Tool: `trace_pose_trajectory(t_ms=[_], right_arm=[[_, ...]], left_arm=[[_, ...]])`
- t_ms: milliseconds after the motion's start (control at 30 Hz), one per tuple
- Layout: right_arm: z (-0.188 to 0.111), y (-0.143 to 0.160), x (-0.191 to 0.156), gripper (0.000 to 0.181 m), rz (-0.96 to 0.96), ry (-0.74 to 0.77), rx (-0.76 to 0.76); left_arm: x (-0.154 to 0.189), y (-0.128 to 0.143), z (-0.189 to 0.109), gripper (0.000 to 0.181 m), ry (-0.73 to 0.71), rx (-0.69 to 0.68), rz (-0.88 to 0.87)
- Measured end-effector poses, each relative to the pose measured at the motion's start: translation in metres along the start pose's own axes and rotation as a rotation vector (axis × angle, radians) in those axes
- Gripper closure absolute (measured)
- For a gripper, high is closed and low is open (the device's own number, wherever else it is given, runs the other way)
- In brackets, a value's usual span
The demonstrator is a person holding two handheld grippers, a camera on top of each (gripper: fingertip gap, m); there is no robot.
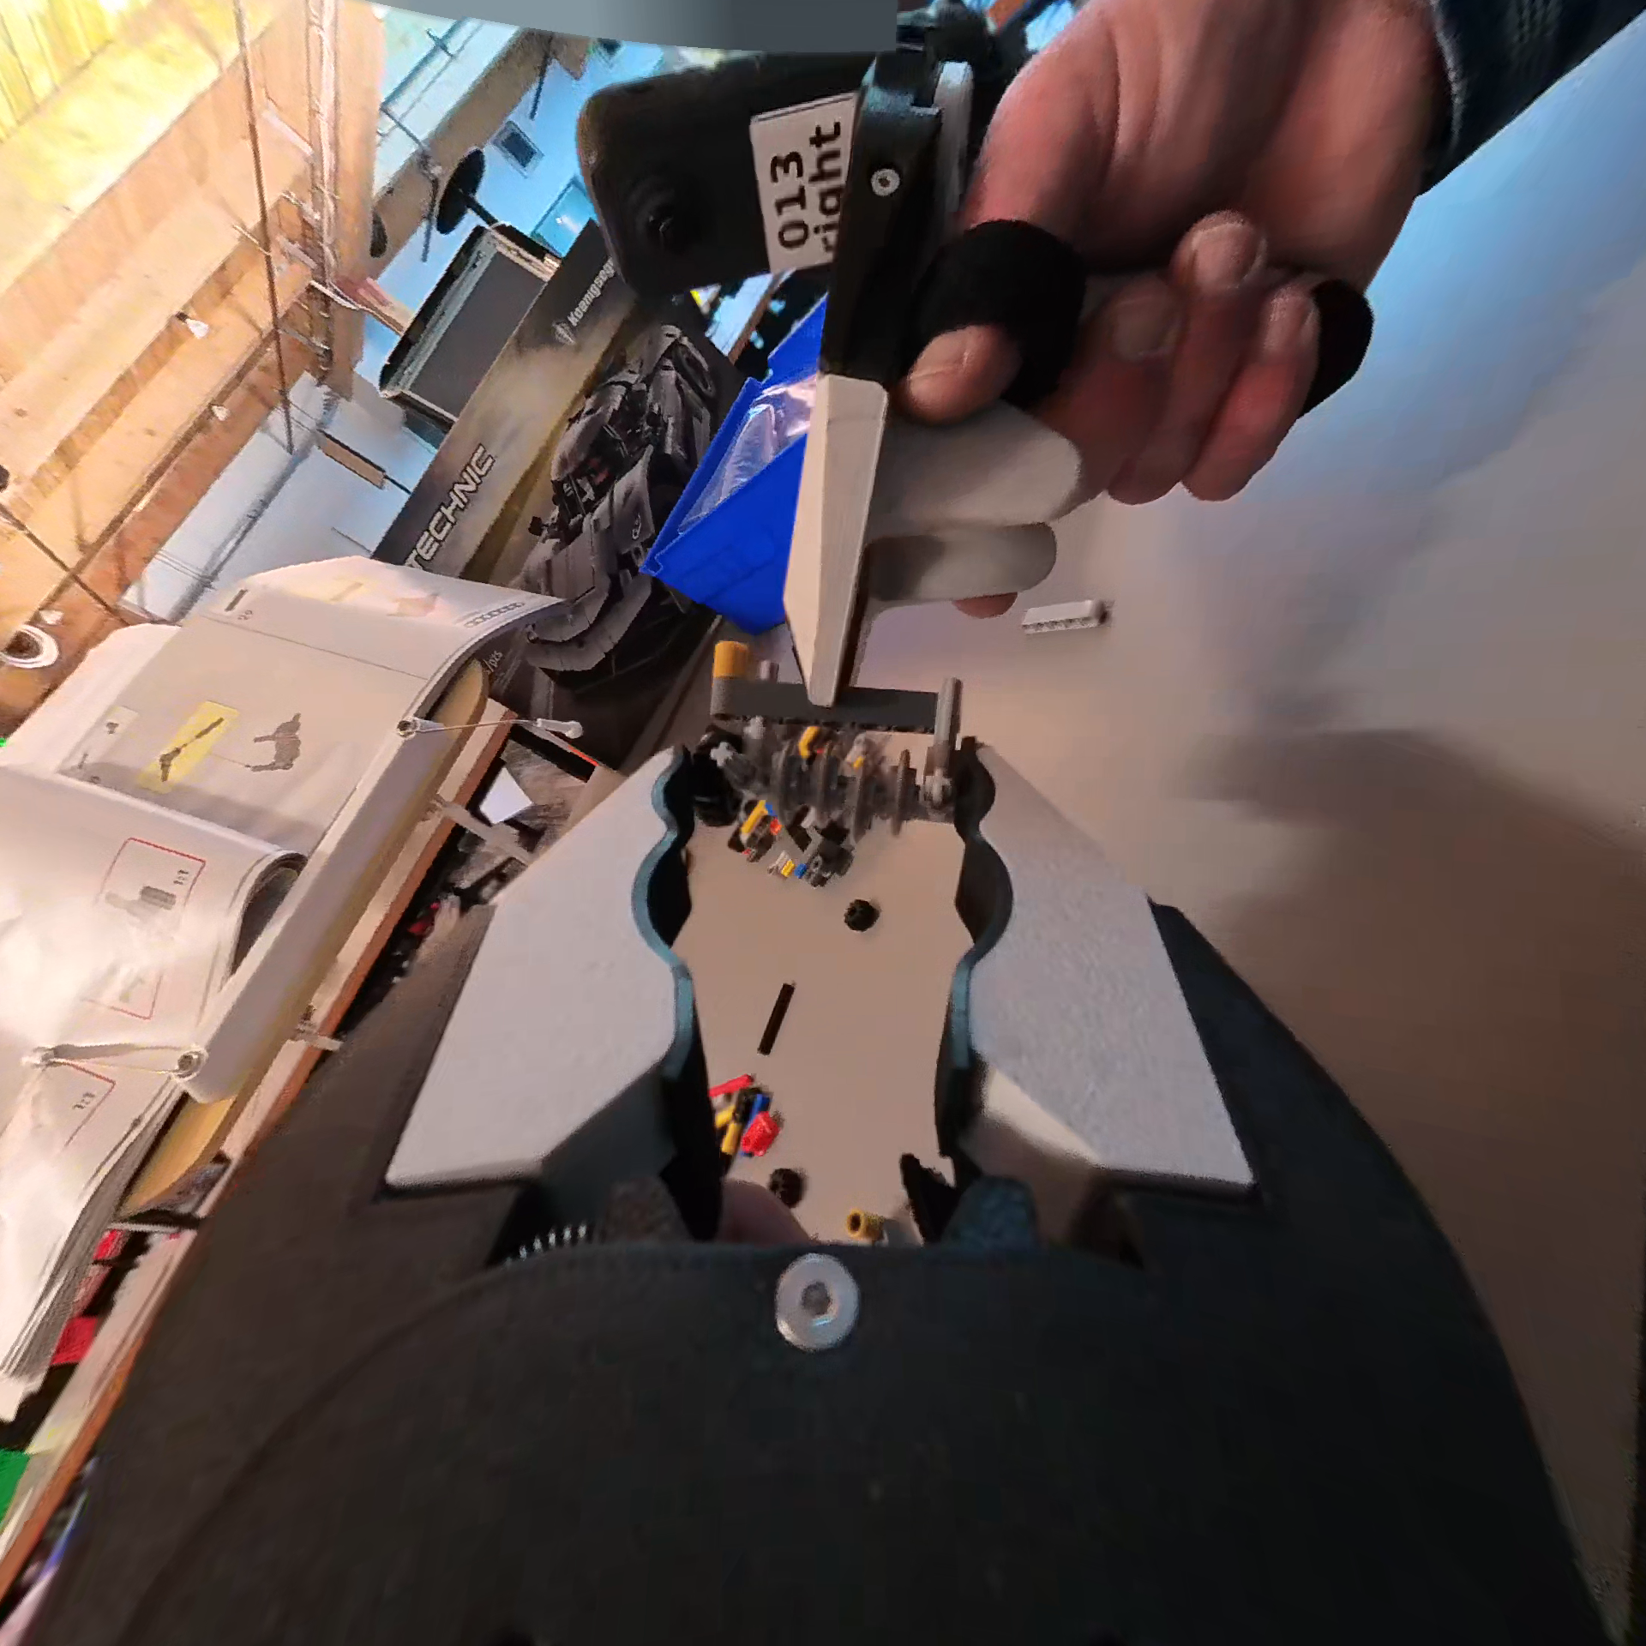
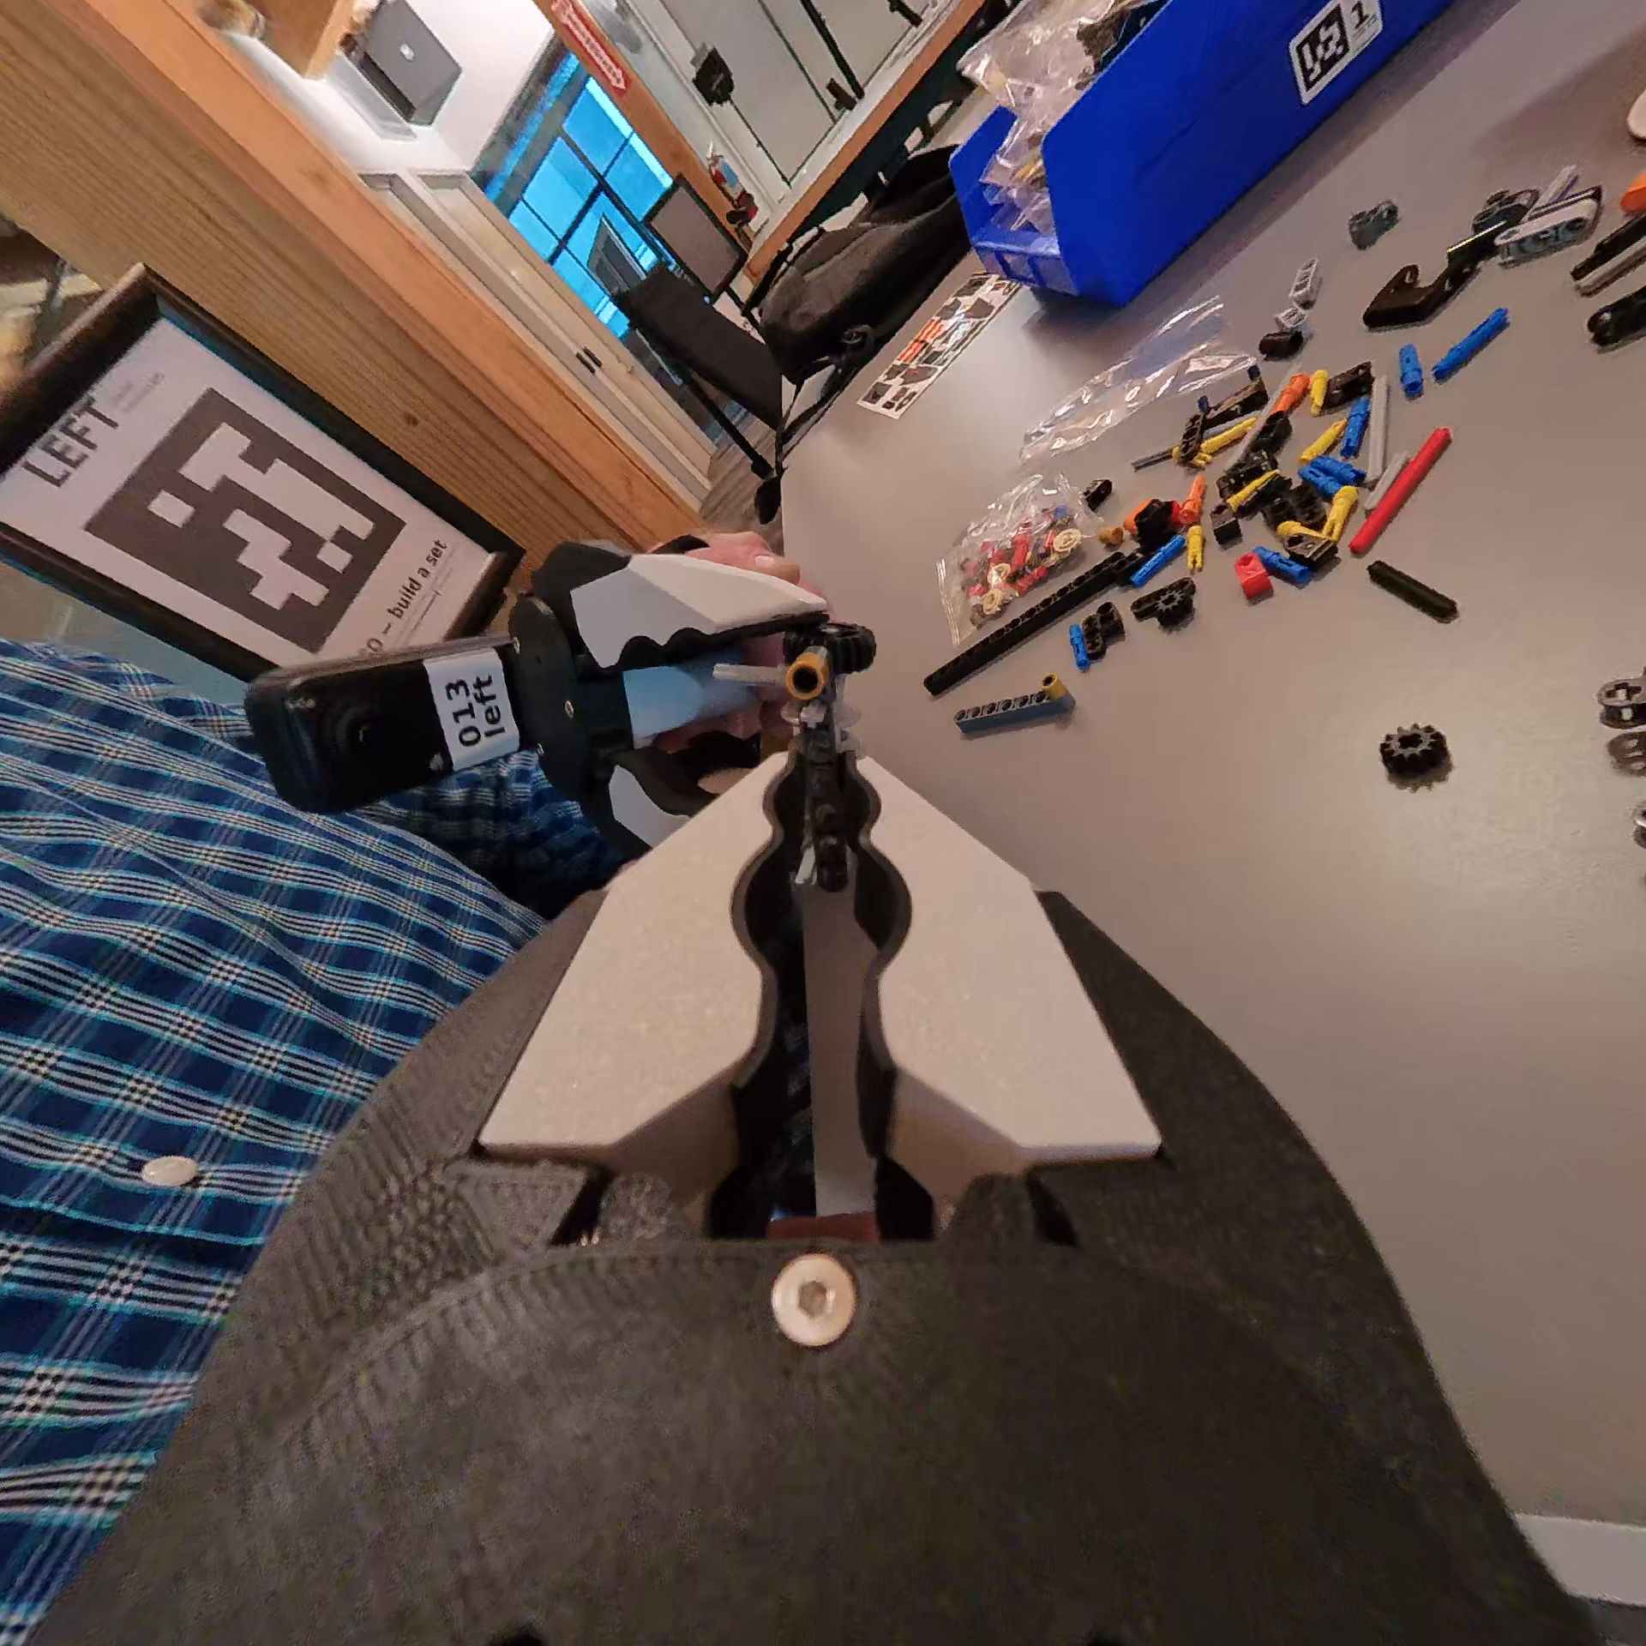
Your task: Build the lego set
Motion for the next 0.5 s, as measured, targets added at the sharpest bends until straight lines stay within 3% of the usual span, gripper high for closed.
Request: trace_pose_trajectory(t_ms=[500], right_arm=[[-0.0002, -0.0036, 0.0056, 0.177, 0.061, -0.043, -0.026]], left_arm=[[-0.0016, 0.0060, 0.0020, 0.125, -0.033, 0.016, 0.161]])
Point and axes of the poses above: each gripper's, where its closed fingertips meet, z out along the fingers, y out of its underside, x = y × z across the jaws, the point moved 8 cm from there along -z, back along the fingers, and after that the axes turned 15 degrees about -z, right-handed, at the moved point
